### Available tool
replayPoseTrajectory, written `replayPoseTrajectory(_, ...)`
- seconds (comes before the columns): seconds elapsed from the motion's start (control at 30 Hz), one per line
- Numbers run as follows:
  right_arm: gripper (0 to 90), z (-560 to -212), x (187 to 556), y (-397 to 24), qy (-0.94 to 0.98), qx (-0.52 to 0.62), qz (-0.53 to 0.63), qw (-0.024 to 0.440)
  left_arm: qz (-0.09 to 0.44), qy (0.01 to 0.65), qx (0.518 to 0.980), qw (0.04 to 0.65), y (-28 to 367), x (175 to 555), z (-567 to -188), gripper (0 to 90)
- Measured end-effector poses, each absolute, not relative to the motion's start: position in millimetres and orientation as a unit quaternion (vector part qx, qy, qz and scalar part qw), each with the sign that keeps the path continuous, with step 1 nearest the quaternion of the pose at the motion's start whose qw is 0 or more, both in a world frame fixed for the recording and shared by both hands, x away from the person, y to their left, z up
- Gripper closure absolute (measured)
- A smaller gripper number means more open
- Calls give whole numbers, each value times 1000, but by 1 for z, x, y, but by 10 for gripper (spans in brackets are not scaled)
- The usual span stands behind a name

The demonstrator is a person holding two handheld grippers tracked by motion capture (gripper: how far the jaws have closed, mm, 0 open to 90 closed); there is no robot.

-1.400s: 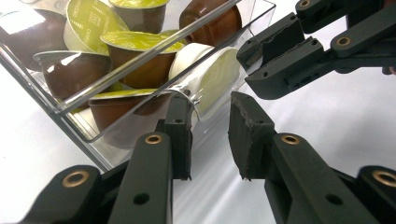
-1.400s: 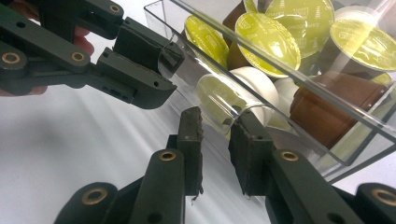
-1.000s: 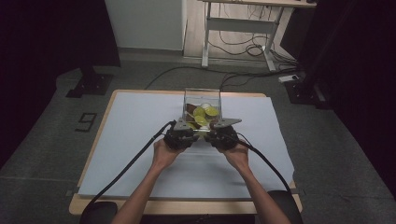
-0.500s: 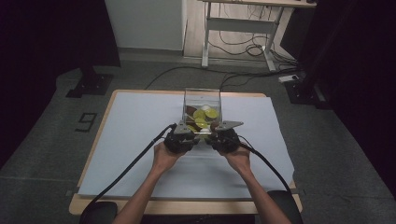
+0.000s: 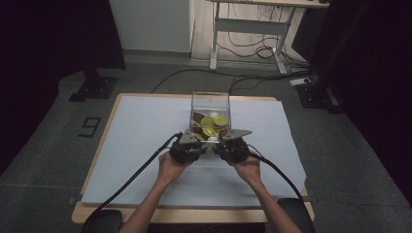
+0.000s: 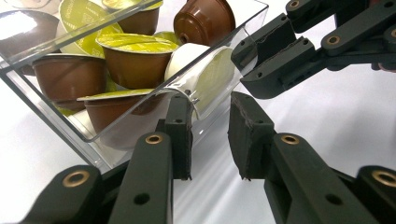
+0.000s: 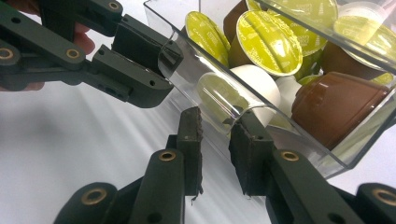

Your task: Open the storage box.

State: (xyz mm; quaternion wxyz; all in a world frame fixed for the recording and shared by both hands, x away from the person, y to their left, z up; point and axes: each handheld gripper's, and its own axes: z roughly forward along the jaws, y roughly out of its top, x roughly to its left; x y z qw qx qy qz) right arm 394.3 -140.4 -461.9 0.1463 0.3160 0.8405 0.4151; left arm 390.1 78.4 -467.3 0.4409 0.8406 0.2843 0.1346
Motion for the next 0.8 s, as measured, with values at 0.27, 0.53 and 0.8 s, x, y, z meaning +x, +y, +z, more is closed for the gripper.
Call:
replayPoseTrajectory(0.27, 735, -463, 385, -142, 841, 310, 419, 140, 130, 283, 838, 448, 79, 378, -468, 698)
replayPoseTrajectory(0.53, 735, -463, 376, -142, 844, 304, 419, 138, 127, 281, 837, 453, 81, 369, -469, 699)
replayPoseTrajectory(0.8, 735, -463, 367, -144, 845, 303, 420, 135, 128, 276, 837, 456, 80, 359, -470, 699)
